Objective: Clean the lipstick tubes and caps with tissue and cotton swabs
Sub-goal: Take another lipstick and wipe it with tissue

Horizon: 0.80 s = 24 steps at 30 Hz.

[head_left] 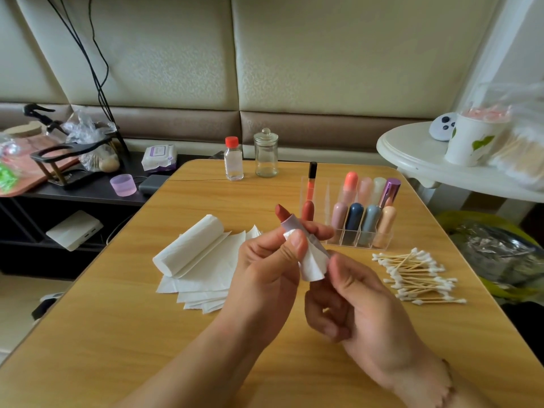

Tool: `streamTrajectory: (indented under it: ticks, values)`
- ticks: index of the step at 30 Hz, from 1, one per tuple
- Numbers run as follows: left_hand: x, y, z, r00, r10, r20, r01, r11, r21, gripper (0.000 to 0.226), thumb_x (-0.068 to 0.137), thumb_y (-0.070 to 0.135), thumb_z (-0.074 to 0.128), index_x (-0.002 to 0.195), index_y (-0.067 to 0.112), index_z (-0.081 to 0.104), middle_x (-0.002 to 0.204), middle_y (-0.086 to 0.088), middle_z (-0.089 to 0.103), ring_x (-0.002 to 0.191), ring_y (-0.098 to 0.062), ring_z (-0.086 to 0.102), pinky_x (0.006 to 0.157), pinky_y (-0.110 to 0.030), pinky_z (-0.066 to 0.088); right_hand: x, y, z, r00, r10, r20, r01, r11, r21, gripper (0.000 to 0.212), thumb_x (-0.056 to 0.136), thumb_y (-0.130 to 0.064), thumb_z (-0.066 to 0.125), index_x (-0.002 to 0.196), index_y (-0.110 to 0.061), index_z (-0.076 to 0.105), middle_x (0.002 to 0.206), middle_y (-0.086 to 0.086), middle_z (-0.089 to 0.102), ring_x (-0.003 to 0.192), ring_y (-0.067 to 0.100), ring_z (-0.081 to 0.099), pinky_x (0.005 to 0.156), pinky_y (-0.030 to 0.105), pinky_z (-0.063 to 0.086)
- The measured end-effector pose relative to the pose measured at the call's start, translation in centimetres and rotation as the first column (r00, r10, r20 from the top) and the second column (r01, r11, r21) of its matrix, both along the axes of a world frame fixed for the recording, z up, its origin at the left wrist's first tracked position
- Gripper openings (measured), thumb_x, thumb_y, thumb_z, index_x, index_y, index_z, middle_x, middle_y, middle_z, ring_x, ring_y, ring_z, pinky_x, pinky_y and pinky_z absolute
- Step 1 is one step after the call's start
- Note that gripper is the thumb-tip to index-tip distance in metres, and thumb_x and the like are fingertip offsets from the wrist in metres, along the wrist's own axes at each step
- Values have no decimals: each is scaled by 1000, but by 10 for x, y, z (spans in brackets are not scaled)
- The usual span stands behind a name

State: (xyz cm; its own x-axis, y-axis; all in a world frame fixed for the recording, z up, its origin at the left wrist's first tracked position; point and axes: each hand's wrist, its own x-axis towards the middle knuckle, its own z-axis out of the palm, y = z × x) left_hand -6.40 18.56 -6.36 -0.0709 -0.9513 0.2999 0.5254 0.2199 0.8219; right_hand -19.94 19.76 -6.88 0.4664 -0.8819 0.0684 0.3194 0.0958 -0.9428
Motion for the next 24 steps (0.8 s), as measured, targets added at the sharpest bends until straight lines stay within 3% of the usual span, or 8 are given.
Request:
streamTrajectory:
  ticks: [5, 7, 9, 11, 14, 18, 21, 24]
  values:
    - [0, 1, 2, 996, -81, -30, 81, 997, 4, 34, 77, 39, 76, 91, 8, 75, 102, -9, 71, 72, -17, 69, 69, -29, 55, -7, 0, 4, 925, 226, 306, -341, 849, 404, 57, 81, -68, 61, 60, -15, 53, 46, -4, 31, 30, 11, 30, 37, 23, 18]
    - [1, 1, 3, 997, -79, -26, 79, 997, 6, 34, 76, 39, 77, 91, 9, 75, 104, -10, 71, 77, -18, 69, 72, -28, 54, -7, 0, 8, 957, 178, 227, -265, 854, 448, 62, 88, -69, 51, 58, -15, 51, 46, -1, 30, 30, 12, 27, 38, 23, 12]
    - [1, -1, 2, 998, -52, -21, 52, 999, 10, 36, 76, 40, 78, 92, 9, 75, 104, -10, 71, 91, -22, 66, 80, -32, 50, -5, 2, 10, 1000, 13, 3, -13, 967, 256, 56, 89, -61, 55, 65, -10, 57, 53, 4, 32, 38, 15, 26, 41, 23, 14]
    - [1, -4, -2, 999, -30, -18, 30, 1000, 2, 35, 79, 40, 76, 93, 8, 75, 104, -9, 71, 115, -33, 56, 88, -38, 43, -1, 3, 7, 984, -161, -79, 159, 987, -27, 48, 93, -46, 62, 77, -1, 56, 58, 5, 33, 43, 17, 29, 40, 20, 24]
    - [2, -6, -8, 999, -43, -14, 43, 999, -28, 30, 82, 38, 73, 93, 10, 76, 105, -6, 71, 139, -43, 35, 95, -45, 37, 0, 1, 3, 987, -154, -45, 147, 979, -140, 49, 92, -40, 58, 81, 6, 47, 58, 0, 35, 43, 17, 32, 42, 20, 29]
    - [3, -5, -4, 996, -86, -23, 86, 996, -12, 34, 78, 41, 77, 92, 10, 76, 103, -7, 71, 117, -27, 52, 91, -35, 43, -3, 0, 3, 1000, -8, -15, 7, 998, -59, 78, 76, -65, 73, 87, 8, 46, 58, -7, 36, 42, 15, 33, 44, 26, 18]
    - [3, -4, 0, 994, -103, -28, 103, 995, 1, 36, 77, 41, 77, 93, 9, 75, 103, -8, 71, 103, -21, 58, 84, -31, 49, -6, -1, 2, 994, 93, 60, -96, 994, 53, 65, 66, -64, 82, 78, -5, 58, 60, -4, 34, 41, 14, 32, 42, 24, 16]
    - [1, -2, 2, 991, -123, -46, 124, 992, 12, 42, 79, 44, 76, 99, 7, 73, 109, -12, 69, 99, -22, 63, 85, -34, 49, -6, 0, 5, 999, 34, -4, -34, 999, -37, 56, 70, -63, 78, 69, -11, 57, 57, 1, 38, 40, 16, 35, 41, 20, 22]
